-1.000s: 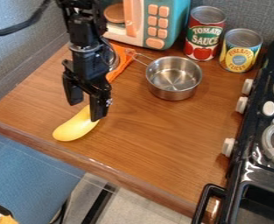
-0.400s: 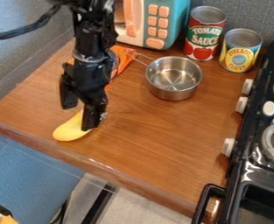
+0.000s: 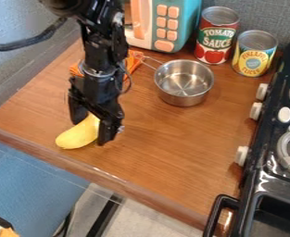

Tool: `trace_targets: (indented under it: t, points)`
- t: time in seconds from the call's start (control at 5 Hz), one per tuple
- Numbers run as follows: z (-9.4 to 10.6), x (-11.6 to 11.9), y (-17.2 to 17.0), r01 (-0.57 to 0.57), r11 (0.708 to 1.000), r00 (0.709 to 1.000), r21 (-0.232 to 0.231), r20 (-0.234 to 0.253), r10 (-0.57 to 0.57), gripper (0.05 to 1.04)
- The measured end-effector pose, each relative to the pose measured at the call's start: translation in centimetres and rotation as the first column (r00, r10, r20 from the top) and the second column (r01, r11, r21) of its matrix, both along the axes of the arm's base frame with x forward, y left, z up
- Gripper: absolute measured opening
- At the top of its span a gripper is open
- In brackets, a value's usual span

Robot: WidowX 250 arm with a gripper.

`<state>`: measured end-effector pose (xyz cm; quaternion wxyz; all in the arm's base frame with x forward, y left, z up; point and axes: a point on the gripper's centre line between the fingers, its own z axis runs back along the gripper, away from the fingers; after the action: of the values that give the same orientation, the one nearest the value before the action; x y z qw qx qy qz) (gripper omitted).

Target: Moved the banana to the low right side of the table

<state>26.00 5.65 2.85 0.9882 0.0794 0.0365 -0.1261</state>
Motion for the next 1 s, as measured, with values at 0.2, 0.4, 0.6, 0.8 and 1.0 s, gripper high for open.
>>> trace_targets:
  t: [0.2,0.4,0.6,0.8,1.0]
  points:
    - [-1.1,0.4,0.2,-0.053,0.998,0.998,-0.018,0.021,0.053,1.0]
    - [-1.4,0.1,0.1,-0.062,0.998,0.998,-0.023,0.017,0.063,0.945]
    - [-1.5,-0.2,0.0,-0.067,0.997,0.997,-0.025,0.024,0.067,0.655]
    - [-0.7,-0.5,-0.2,-0.076,0.997,0.996,-0.03,0.049,0.077,0.564]
    - [2.0,0.7,-2.6,-0.092,0.994,0.986,-0.051,0.138,0.099,0.564]
